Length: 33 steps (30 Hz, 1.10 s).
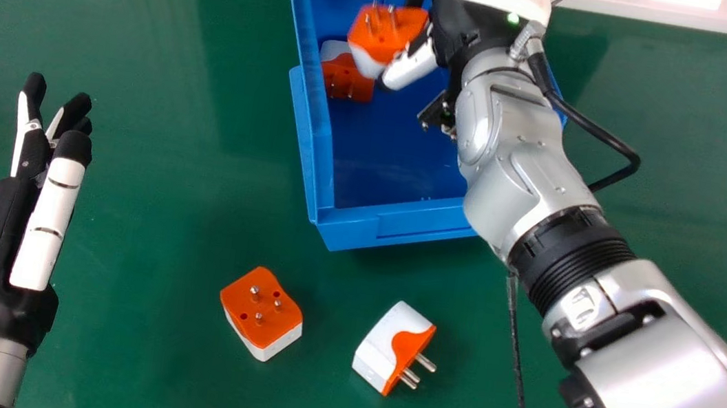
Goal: Pick all objects and put in blue box
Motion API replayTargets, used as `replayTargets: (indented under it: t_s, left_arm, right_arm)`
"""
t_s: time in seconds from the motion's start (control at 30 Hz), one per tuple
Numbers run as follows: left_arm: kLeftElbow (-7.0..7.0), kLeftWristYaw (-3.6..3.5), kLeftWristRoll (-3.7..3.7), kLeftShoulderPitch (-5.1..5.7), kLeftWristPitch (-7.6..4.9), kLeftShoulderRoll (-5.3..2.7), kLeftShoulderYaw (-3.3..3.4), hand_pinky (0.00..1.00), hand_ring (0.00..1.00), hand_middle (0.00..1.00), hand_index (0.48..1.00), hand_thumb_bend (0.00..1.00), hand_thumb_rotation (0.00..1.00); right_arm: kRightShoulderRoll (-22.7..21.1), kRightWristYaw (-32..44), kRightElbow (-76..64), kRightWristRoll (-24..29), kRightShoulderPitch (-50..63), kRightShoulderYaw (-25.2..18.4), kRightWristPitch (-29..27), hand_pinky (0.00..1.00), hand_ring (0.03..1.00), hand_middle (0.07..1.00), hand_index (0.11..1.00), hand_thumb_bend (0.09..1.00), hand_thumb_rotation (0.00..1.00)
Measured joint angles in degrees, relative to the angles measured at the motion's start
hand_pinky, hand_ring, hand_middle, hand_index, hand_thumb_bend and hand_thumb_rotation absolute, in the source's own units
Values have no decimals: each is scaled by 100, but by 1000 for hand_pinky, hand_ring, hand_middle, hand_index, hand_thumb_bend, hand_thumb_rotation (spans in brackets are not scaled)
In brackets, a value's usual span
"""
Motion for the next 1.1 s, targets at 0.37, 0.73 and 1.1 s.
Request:
replayTargets:
  t_s: [0.37, 0.73, 1.1]
  left_arm:
    - [-96, -8, 6, 32, 1, -1, 0, 991, 985, 985, 986, 543, 930]
    - [-95, 28, 34, 10, 1, -2, -20, 971, 974, 975, 980, 586, 888]
    - [-60, 61, 34, -82, 10, -20, -97, 968, 975, 977, 989, 590, 888]
  right_arm:
    - [102, -197, 415, 286, -36, 204, -13, 248, 387, 471, 551, 507, 0]
    - [134, -212, 366, 569, -37, 222, 155, 486, 626, 722, 748, 556, 357]
    - [147, -123, -294, 802, -12, 127, 239, 582, 771, 888, 893, 506, 318]
